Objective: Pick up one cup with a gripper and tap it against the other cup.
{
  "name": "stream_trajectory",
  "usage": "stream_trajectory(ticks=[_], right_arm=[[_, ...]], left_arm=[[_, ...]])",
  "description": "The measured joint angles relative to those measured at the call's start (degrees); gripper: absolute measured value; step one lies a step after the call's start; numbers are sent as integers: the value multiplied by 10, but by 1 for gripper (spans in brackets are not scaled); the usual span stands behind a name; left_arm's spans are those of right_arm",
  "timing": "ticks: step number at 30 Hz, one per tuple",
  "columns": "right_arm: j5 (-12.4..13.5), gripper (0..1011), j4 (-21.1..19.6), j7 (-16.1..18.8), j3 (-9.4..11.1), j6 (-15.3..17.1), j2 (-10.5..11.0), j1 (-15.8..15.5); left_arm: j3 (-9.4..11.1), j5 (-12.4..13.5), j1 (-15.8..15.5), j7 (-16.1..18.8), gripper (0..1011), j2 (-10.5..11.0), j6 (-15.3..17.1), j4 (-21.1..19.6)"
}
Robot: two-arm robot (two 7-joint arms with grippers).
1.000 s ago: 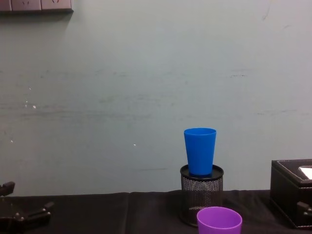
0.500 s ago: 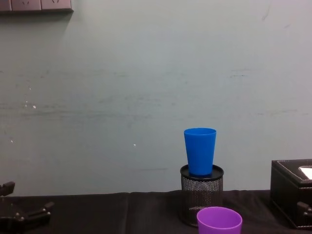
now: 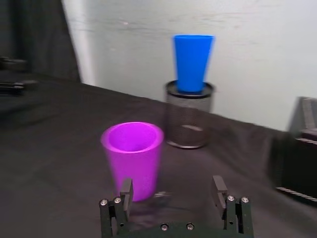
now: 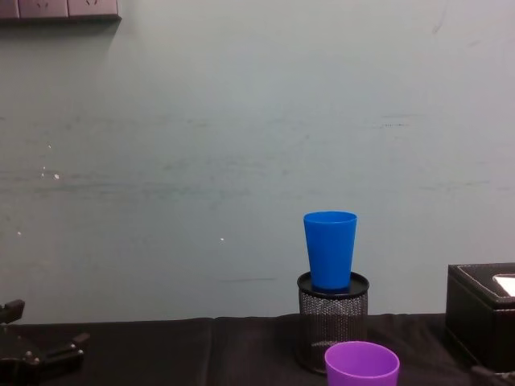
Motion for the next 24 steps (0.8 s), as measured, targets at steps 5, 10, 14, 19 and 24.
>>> stream_trajectory(ticks=[5,10,14,19,24], right_arm=[[4,1002,-7,20,-5,-3,-11,-8],[-9,1002,-1,30,-10,-9,-27,-1],[-29,1002,9,26,-13,-12,-41,9],[-52,1002,34,21,-17,-12,-63,28],[-59,1002,62,22,-17,-13,-83,44]], left_arm=[[0,0,0,0,1000,0,0,0],[0,0,0,0,1000,0,0,0],[0,0,0,0,1000,0,0,0],[0,0,0,0,1000,0,0,0],[0,0,0,0,1000,0,0,0]])
